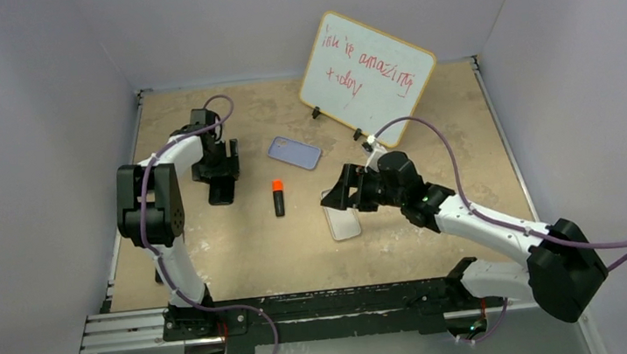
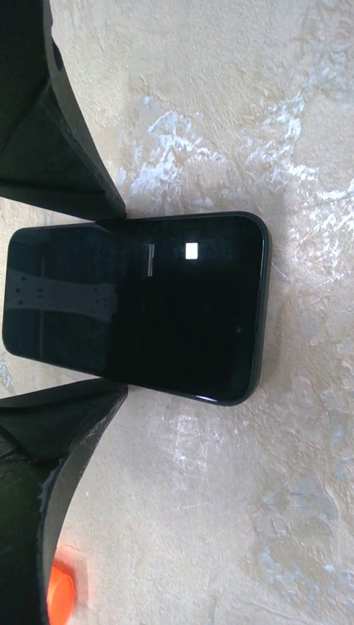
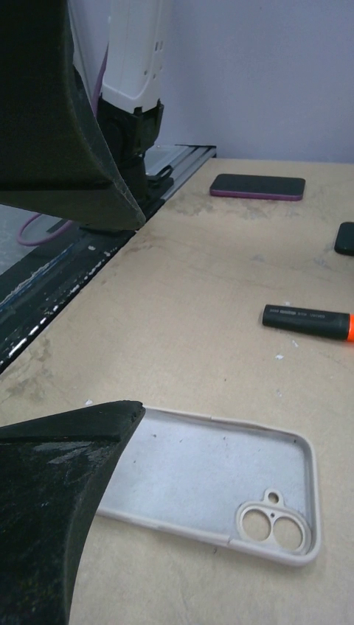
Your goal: Put the phone into the phone case
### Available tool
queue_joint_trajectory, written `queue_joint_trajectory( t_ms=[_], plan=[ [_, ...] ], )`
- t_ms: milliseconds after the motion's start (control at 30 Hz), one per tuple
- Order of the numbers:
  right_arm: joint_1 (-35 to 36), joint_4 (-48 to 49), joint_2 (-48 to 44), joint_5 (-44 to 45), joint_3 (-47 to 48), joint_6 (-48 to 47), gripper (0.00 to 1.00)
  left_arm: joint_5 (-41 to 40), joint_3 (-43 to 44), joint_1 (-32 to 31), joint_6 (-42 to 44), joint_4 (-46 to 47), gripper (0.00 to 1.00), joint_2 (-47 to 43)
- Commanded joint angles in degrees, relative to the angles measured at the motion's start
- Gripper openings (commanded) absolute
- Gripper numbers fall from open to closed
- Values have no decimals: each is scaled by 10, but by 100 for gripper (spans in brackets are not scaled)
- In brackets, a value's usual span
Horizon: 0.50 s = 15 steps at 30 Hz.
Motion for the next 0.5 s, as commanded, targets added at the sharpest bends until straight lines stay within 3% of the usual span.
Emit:
queue_joint_trajectory(
  t_ms=[0, 100, 467],
  plan=[
    [21, 28, 24, 12, 36, 18, 86, 24, -19, 2, -13, -10, 74, 1],
    [45, 44, 52, 26, 54, 27, 85, 44, -33, 1, -23, -14, 64, -9],
    [118, 108, 227, 29, 158, 66, 81, 124, -115, 1, -58, 0, 55, -72]
  ],
)
